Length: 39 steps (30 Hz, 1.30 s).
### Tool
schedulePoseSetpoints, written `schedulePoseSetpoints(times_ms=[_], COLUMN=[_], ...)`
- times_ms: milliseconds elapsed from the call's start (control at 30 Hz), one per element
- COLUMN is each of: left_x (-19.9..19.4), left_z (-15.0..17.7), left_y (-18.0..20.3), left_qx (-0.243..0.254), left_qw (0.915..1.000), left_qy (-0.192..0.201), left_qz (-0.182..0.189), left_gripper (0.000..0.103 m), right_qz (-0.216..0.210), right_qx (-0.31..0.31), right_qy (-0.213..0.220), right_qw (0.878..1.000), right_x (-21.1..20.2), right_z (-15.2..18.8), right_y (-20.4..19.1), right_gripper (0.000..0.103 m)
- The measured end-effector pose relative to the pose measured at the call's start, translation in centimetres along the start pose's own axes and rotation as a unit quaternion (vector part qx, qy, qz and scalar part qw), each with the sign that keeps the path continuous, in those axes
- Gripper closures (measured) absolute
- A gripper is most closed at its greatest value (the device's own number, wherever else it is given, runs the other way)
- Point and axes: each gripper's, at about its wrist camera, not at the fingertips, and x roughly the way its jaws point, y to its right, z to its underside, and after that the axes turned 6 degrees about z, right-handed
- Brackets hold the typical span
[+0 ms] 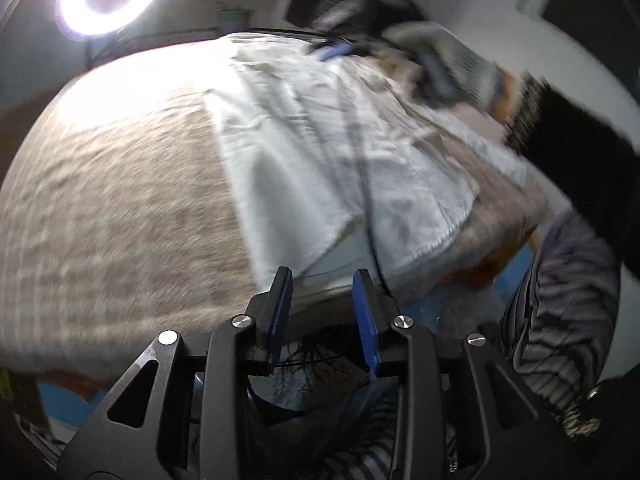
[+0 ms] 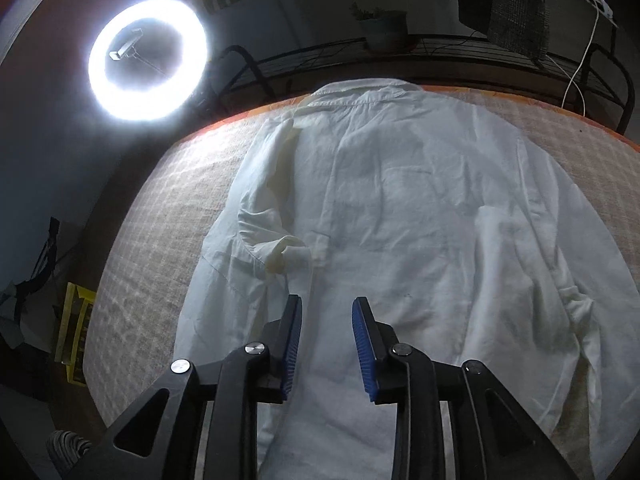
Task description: Fold small clothes
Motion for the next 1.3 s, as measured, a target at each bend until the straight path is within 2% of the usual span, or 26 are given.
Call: schedulePoseSetpoints(times_ms=[33,100,233,333,400,467,533,667,800,833,867,933,1000,1067,1167,1233,1300], left_x=[0.0,0.4,2.5,3.8,4.5,4.5,4.3,3.6,3.6,3.5,3.4,3.2,2.4,2.6,4.2,4.1,3.6], left_z=[-0.2,-0.6,-1.4,-1.6,-1.3,-1.2,-1.1,-0.8,-0.6,-0.6,-0.8,-1.0,-1.1,-1.0,0.1,0.2,-0.1], left_y=[-1.1,-2.9,-6.5,-7.5,-7.9,-8.1,-8.2,-8.5,-8.6,-8.4,-8.2,-8.1,-8.3,-7.9,-8.2,-7.8,-7.2], left_qx=[-0.024,-0.074,-0.19,-0.215,-0.231,-0.233,-0.229,-0.225,-0.224,-0.223,-0.223,-0.229,-0.235,-0.216,-0.211,-0.199,-0.177], left_qw=[0.9997,0.9972,0.9792,0.9729,0.9675,0.9671,0.9682,0.9689,0.9693,0.9694,0.9693,0.9673,0.9653,0.9728,0.9757,0.9789,0.9835], left_qy=[0.005,0.008,0.006,-0.003,-0.01,-0.013,-0.01,-0.004,-0.002,-0.001,0.0,0.008,0.022,0.014,-0.021,-0.018,-0.016], left_qz=[-0.002,0.005,0.071,0.084,0.103,0.102,0.101,0.101,0.102,0.103,0.104,0.109,0.112,0.082,0.055,0.044,0.033], left_gripper=[0.061,0.06,0.06,0.06,0.07,0.087,0.093,0.098,0.099,0.099,0.1,0.101,0.101,0.101,0.101,0.101,0.101], right_qz=[-0.016,-0.044,-0.058,-0.071,-0.076,-0.087,-0.1,-0.117,-0.157,-0.171,-0.176,-0.163,-0.16,-0.138,-0.082,-0.056,-0.054], right_qx=[0.002,-0.007,-0.058,-0.062,-0.051,-0.037,-0.029,-0.026,0.01,0.016,0.018,0.014,0.012,-0.002,-0.027,-0.035,-0.043], right_qy=[0.003,0.005,-0.013,-0.047,-0.073,-0.096,-0.11,-0.108,-0.124,-0.13,-0.135,-0.125,-0.104,-0.086,-0.095,-0.11,-0.112], right_qw=[1.0,0.999,0.997,0.994,0.993,0.991,0.988,0.987,0.98,0.977,0.975,0.979,0.981,0.987,0.992,0.992,0.991], right_x=[-0.8,-1.8,-1.7,-0.3,0.9,2.0,2.6,2.2,2.2,2.4,2.6,2.1,0.3,-1.1,-0.6,0.7,0.9], right_z=[0.4,1.4,3.9,6.3,7.9,9.1,10.4,12.0,13.5,13.8,14.1,14.3,14.0,13.9,14.6,15.3,15.1], right_y=[0.0,-1.0,-5.3,-6.5,-6.4,-6.2,-6.1,-6.3,-5.9,-5.9,-6.1,-6.4,-6.9,-7.3,-7.9,-8.1,-7.9], right_gripper=[0.074,0.074,0.066,0.064,0.064,0.064,0.064,0.063,0.063,0.073,0.089,0.102,0.103,0.103,0.103,0.103,0.103])
